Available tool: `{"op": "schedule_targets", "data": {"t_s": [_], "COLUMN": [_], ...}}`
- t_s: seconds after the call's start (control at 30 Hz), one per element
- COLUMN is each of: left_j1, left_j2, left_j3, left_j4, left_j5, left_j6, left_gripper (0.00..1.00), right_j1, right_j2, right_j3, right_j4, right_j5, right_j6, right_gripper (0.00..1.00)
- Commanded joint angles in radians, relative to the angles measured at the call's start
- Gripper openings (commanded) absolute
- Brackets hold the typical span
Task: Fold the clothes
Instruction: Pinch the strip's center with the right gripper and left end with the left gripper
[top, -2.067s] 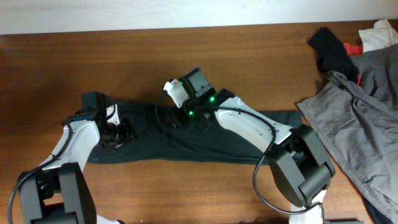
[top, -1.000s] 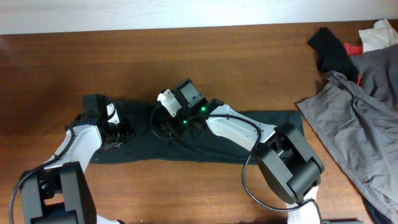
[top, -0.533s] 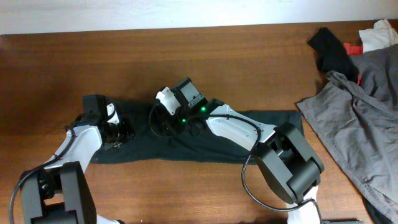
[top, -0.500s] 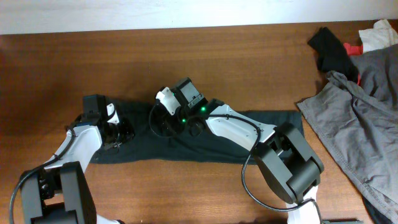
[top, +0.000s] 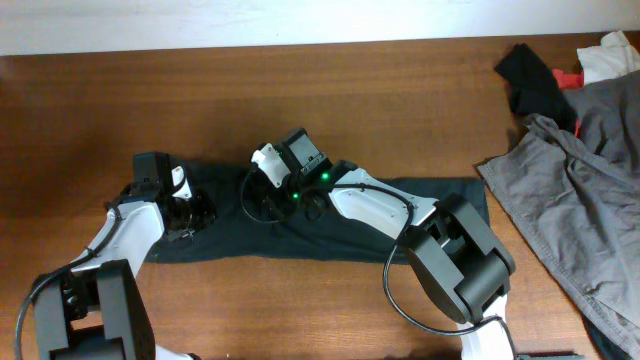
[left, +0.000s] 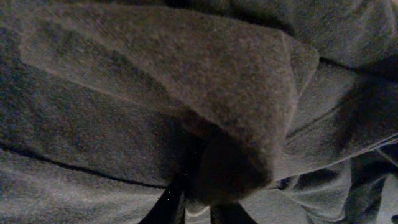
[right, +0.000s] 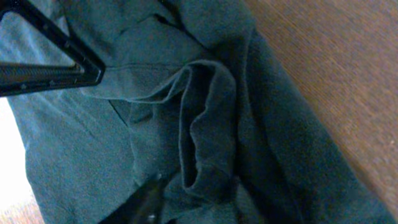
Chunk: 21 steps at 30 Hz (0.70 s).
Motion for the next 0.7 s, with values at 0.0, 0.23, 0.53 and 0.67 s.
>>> {"op": "schedule_targets", "data": {"t_s": [0.0,0.23,0.53,0.67], "left_j1": [0.002,0.002,0.002,0.010], "left_j2": [0.013,0.012,-0.050,-0.108], "left_j3": [-0.010,-0.008,0.029,0.045], "left_j4": [-0.001,0.003,-0.016,-0.019], "left_j5": [0.012,0.056,0.090,0.091], "left_j6": [-0.003,-0.003,-0.003,-0.003], "left_gripper": [0.13,0.05,0.00,0.00], "right_j1": [0.005,0.005,0.005,0.005], "right_j2": [0.007,0.007,0.007,0.000], "right_j3": [-0.009,-0.009,-0.009,-0.009], "right_j4": [-0.001,0.000,-0.009,-0.010], "right_j5": [0.005,0.006,0.005,-0.008], "right_j6": [0.001,0.004,0.004,0.004], "right_gripper": [0.27,0.18,0.07,0.05]}}
